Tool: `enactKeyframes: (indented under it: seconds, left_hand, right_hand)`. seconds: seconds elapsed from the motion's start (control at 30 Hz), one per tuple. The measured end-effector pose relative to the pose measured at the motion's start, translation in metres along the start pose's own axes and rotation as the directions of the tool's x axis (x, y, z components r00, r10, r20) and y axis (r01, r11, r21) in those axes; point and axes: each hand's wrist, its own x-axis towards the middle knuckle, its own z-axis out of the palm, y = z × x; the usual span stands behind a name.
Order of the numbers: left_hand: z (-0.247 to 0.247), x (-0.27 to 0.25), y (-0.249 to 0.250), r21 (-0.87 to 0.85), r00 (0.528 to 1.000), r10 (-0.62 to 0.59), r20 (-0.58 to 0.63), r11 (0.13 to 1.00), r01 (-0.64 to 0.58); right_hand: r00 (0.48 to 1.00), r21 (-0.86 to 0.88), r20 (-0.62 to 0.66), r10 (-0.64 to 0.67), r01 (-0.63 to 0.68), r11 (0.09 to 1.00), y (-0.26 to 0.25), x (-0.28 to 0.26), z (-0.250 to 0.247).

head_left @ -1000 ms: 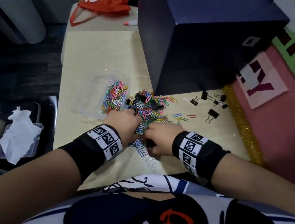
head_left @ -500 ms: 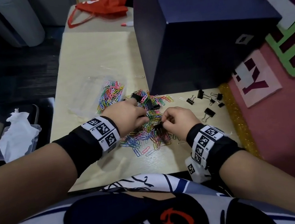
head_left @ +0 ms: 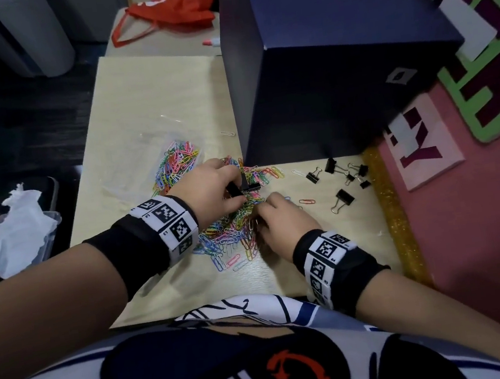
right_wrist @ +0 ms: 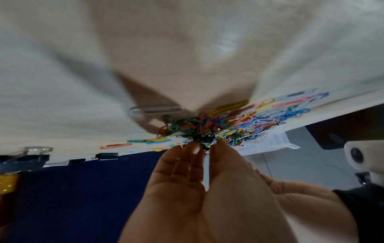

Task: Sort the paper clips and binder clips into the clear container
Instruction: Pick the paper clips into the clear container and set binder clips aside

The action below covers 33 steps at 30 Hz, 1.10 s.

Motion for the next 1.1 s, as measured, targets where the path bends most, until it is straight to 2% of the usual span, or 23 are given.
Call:
enactKeyframes:
  seconds: [0.17,0.3,0.43,0.6,0.77,0.83,0.97,1.03,1.1]
  left_hand:
    - [0.005,0.000,-0.001,0.047,1.000,0.005,-0.007,0.999,-0.005]
    - [0.007,0.003,-0.003,0.050,1.000,-0.004,0.012,0.999,0.003]
    - [0.008,0.005,-0.004,0.098,1.000,-0.018,0.016,0.995,0.017]
    - [0.006,0.008,-0.005,0.200,0.995,-0.093,0.034,0.976,0.084]
    - [0.005,0.008,-0.005,0.201,0.994,-0.111,0.019,0.974,0.105]
    - [0.004,0.009,-0.004,0.189,0.993,-0.118,0.010,0.975,0.114]
    - [0.005,0.015,-0.002,0.096,0.991,-0.118,0.059,0.989,0.112]
    - [0.007,0.019,0.001,0.026,0.988,-0.103,0.112,0.995,0.101]
    - [0.011,0.023,0.007,-0.092,0.982,-0.080,0.171,0.991,0.097]
  right_hand:
    - [1.000,-0.065,0.023,0.001,0.000,0.998,0.007,0.006,-0.001]
    - [1.000,-0.008,0.004,0.001,-0.001,1.000,0.013,0.007,0.000]
    - [1.000,-0.078,0.002,-0.028,0.028,0.997,0.017,0.009,0.001]
    - [1.000,-0.077,-0.002,-0.008,0.008,0.997,0.017,0.010,-0.005]
    - [0.999,-0.071,-0.031,-0.021,0.018,0.997,0.016,0.009,-0.006]
    - [0.995,0.019,-0.101,0.020,-0.018,1.000,0.019,0.007,-0.009]
    - [0.964,0.190,-0.177,0.196,-0.162,0.968,0.032,0.005,-0.022]
    - [0.931,0.248,-0.211,0.298,-0.244,0.938,0.044,0.006,-0.027]
    - [0.873,0.308,-0.241,0.424,-0.345,0.887,0.057,0.007,-0.032]
